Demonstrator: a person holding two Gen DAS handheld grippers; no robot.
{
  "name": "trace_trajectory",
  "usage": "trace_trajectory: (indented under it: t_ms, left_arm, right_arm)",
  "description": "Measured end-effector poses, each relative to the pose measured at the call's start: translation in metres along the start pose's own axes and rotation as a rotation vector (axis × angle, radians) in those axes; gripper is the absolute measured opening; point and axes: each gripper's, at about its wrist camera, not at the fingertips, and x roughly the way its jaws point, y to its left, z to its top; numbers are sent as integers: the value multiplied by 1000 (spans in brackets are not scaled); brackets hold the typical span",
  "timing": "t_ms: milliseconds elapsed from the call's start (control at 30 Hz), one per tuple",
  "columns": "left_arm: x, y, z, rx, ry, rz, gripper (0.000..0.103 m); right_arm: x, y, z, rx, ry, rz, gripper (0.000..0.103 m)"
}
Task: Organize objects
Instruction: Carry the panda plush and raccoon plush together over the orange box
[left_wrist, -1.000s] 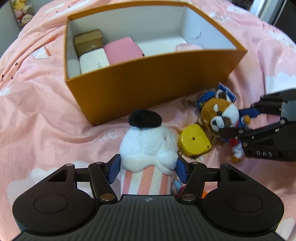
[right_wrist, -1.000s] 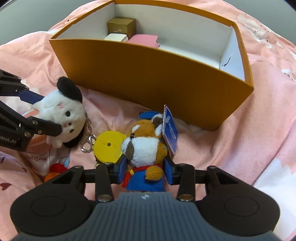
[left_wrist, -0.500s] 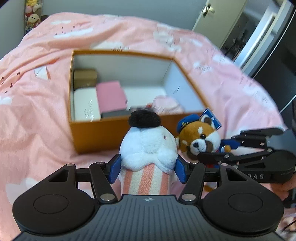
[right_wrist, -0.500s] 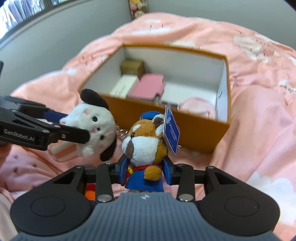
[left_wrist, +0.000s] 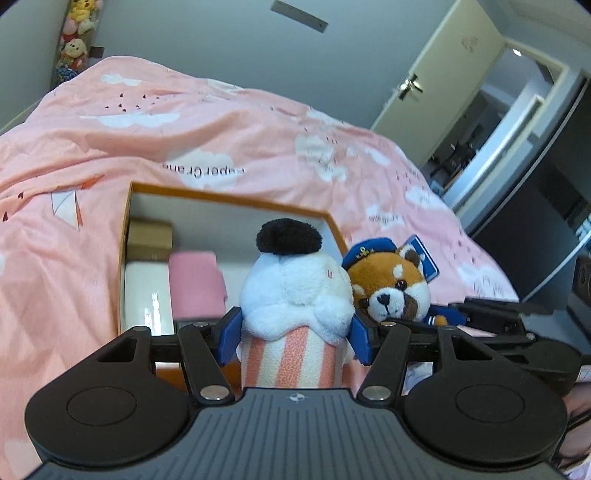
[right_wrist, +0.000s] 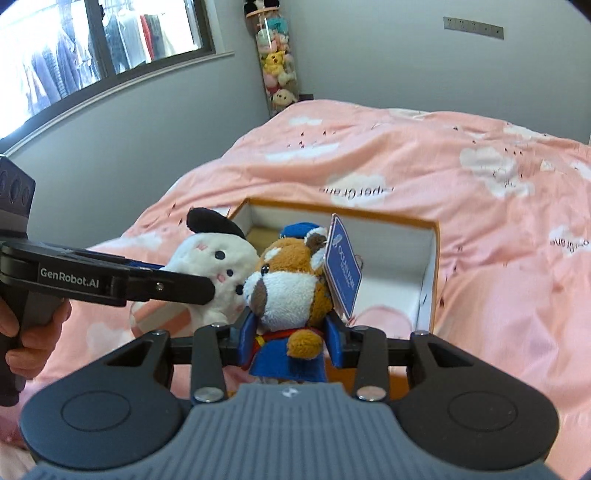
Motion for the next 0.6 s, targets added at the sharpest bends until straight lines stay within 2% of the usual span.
trace_trajectory:
  t_ms: [167,300,600]
  left_arm:
    - [19,14,25,-67,-26,-19,68]
    - [49,25,37,-110,-16,-24,68]
    - [125,44,49,-166,55,15,68]
  right_arm:
    - [16,-23,24,84,-16,23,41]
    - [38,-47,37,169,-3,32,41]
    - [113,-85,52,213,116,-46,41]
